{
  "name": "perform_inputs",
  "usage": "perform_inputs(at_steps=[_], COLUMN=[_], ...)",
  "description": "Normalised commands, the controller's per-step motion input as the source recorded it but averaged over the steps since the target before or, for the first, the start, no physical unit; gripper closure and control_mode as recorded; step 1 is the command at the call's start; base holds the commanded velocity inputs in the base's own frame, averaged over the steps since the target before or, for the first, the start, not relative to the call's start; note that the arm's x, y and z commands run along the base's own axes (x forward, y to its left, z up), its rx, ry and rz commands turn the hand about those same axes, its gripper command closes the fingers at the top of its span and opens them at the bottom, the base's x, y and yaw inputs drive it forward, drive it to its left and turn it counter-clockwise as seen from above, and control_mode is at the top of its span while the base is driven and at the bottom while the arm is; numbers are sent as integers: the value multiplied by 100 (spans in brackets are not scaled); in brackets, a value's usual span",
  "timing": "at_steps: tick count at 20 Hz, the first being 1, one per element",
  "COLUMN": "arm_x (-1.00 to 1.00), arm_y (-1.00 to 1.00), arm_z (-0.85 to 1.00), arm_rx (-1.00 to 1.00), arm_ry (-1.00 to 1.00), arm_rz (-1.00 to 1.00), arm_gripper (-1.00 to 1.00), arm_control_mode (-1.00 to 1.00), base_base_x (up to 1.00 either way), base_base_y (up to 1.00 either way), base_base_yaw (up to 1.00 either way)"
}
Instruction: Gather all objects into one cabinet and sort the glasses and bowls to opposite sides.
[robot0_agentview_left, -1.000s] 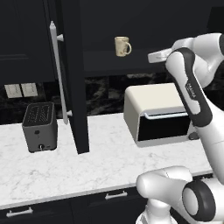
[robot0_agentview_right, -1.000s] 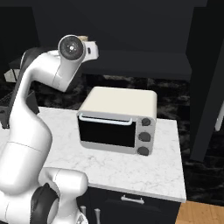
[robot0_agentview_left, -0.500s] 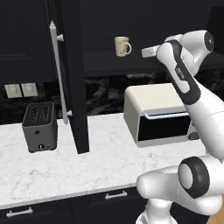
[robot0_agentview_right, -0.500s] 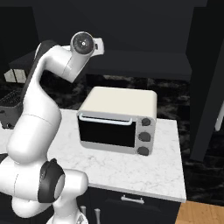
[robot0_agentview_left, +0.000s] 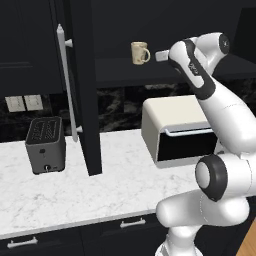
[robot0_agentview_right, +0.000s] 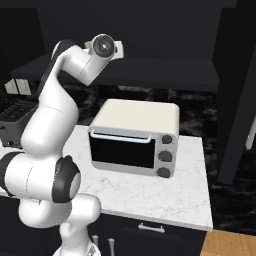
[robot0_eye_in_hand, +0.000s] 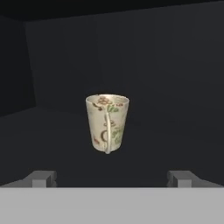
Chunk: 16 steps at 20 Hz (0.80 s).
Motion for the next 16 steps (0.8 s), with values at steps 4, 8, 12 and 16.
perform_inputs(at_steps=[4,8,12,16], arm_x=[26,28,33,23], arm_y=[0,0,7,4], arm_z=[0,0,0,0], arm_rx=[0,0,0,1], arm_ry=[0,0,1,5], arm_rz=[0,0,0,0], arm_gripper=[-100,-100,-100,-100], arm_control_mode=[-100,-100,-100,-100], base_base_x=[0,0,0,0], base_base_y=[0,0,0,0], base_base_yaw=[0,0,0,0])
